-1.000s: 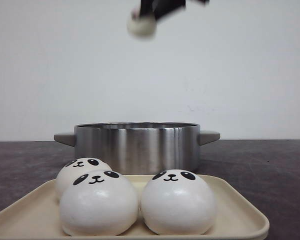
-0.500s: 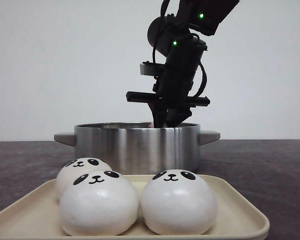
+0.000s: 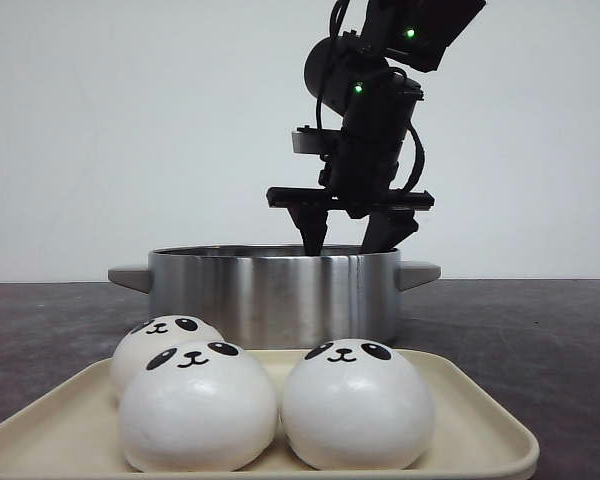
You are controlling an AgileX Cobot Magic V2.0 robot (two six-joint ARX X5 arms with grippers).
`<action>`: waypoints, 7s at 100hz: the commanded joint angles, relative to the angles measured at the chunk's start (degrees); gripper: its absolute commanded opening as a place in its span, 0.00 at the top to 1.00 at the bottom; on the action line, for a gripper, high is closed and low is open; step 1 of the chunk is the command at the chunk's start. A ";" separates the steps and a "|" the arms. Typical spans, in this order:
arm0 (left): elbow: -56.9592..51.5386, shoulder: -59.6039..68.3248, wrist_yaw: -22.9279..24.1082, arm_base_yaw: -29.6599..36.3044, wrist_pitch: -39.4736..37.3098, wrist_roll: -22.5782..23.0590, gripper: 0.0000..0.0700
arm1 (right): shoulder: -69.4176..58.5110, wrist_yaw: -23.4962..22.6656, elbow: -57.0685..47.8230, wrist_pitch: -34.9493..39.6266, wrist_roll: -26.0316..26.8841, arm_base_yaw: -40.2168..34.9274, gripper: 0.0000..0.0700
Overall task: Steam buns
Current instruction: 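Lift the bun with the right gripper into the pot and release, then lower the left gripper onto the back panda bun nearest it and grasp, then lift the bun with the left gripper into the pot and release, then lower the right gripper onto the front panda bun nearest it and grasp, then lift the bun with the right gripper into the pot and release, then lower the left gripper onto the last panda bun on the tray and grasp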
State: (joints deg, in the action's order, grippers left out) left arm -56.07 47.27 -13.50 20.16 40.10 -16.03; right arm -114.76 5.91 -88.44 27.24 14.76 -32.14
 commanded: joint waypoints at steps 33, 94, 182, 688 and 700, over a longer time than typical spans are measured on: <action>-0.74 13.00 -0.22 12.15 0.83 -0.13 0.00 | 21.99 0.11 -1.77 6.34 -1.84 -3.15 0.99; -0.76 44.00 4.61 19.98 -5.27 -4.42 0.00 | 51.23 3.58 -1.77 6.84 -2.12 -7.50 0.99; -1.68 24.87 8.44 22.88 -22.16 -5.88 1.00 | 52.30 3.50 -1.77 13.07 -2.14 -7.50 0.99; 0.46 25.29 8.44 29.22 4.59 -5.03 0.27 | 46.01 -2.36 5.49 0.61 0.61 -17.00 0.98; 0.48 31.78 8.44 30.75 3.06 -5.09 0.27 | 49.96 0.50 5.49 0.94 -0.15 -17.18 0.98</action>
State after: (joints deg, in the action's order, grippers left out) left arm -55.51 75.70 -4.84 49.93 44.25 -20.75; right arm -65.23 5.04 -81.82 28.14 15.97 -48.73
